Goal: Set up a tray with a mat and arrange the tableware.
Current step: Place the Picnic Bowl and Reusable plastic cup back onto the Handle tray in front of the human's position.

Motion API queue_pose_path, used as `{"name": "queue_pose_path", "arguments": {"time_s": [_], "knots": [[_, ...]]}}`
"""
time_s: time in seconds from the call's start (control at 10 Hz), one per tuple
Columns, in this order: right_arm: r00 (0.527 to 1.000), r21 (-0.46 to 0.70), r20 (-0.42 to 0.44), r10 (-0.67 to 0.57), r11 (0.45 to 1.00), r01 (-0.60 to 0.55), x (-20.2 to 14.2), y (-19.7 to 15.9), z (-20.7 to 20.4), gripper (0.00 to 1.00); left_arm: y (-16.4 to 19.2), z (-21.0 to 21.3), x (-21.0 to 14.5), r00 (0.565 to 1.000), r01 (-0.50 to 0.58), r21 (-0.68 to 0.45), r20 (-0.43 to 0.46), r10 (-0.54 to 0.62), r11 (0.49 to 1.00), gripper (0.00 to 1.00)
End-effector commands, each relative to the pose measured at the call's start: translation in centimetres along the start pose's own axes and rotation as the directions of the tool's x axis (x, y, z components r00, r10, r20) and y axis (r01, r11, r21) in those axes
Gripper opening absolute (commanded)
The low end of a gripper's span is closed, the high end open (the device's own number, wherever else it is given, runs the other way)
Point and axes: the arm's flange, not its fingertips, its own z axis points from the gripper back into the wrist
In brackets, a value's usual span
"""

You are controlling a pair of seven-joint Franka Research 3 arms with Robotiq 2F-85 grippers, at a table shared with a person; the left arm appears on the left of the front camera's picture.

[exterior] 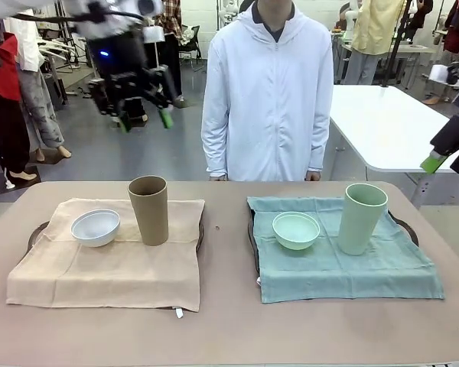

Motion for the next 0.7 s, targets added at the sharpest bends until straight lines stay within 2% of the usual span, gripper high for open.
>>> {"name": "queue_pose_path", "arguments": {"time_s": [0.0,0.2,0.3,0.6], "knots": [[0.994,0.161,0.03,-0.106,0.982,0.1,0.3,-2.9,2.3,1.0,5.9,-0.2,-2.5,0.998,-0.056,-0.132,-0.001,0.056,0.99,0.87],[0.977,0.278,0.053,-0.205,0.943,0.183,-0.6,-6.3,3.5,1.0,11.1,-0.7,-3.0,0.993,-0.114,-0.277,-0.015,0.114,0.954,0.87],[0.968,0.337,0.066,-0.242,0.919,0.206,-1.5,-7.8,3.8,1.0,14.8,-0.1,-3.6,0.988,-0.146,-0.37,-0.016,0.151,0.917,0.87],[0.955,0.437,0.072,-0.288,0.87,0.23,-4.6,-11.3,4.1,1.0,22.3,-0.6,-5.8,0.963,-0.233,-0.539,-0.009,0.271,0.809,0.87]]}}
